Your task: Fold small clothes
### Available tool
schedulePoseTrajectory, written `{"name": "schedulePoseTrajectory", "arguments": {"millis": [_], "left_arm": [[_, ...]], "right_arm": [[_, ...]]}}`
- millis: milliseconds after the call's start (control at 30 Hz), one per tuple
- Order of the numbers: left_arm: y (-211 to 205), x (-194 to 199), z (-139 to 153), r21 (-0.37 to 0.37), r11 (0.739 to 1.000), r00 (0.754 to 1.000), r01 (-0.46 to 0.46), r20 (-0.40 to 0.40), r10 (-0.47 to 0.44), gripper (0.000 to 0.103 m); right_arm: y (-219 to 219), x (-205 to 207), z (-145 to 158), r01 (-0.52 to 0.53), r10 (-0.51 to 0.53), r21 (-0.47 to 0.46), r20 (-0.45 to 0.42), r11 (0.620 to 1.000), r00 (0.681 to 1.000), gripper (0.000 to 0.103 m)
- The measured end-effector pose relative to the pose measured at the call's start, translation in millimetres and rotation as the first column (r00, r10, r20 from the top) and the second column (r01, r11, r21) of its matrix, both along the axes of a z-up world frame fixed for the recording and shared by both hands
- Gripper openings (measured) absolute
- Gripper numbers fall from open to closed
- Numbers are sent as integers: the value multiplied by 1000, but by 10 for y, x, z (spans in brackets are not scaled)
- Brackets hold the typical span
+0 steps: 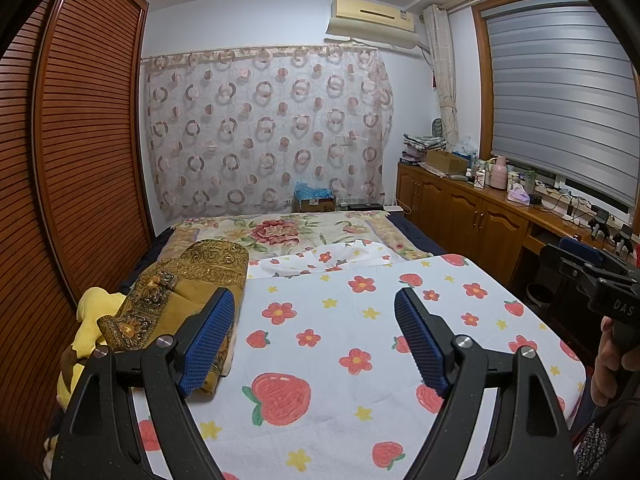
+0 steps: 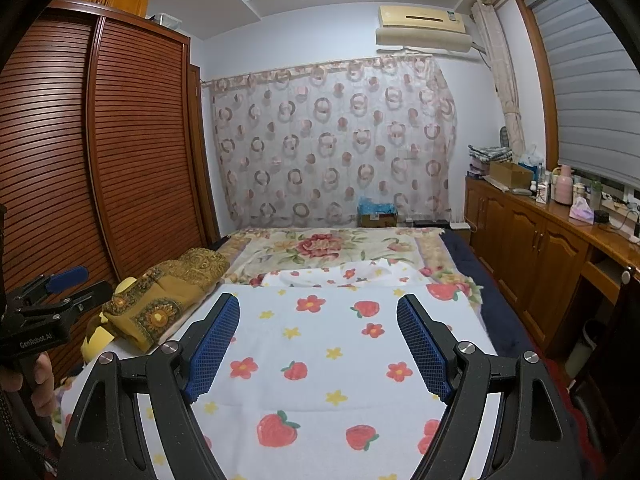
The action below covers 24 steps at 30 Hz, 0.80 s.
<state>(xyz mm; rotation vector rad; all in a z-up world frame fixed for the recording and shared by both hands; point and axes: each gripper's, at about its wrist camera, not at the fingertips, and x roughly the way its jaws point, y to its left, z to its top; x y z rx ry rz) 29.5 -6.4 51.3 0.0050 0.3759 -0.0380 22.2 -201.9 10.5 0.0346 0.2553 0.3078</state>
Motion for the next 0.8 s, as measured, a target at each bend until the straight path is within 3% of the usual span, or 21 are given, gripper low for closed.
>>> {"name": "schedulePoseTrajectory", "arguments": {"millis": [800], "left_arm": [[-1, -7, -5, -1, 1000, 1000, -2, -1, 2, 83]], "right_arm": [[8, -3, 5, 1, -1, 2, 1, 1000, 1000, 83]]}}
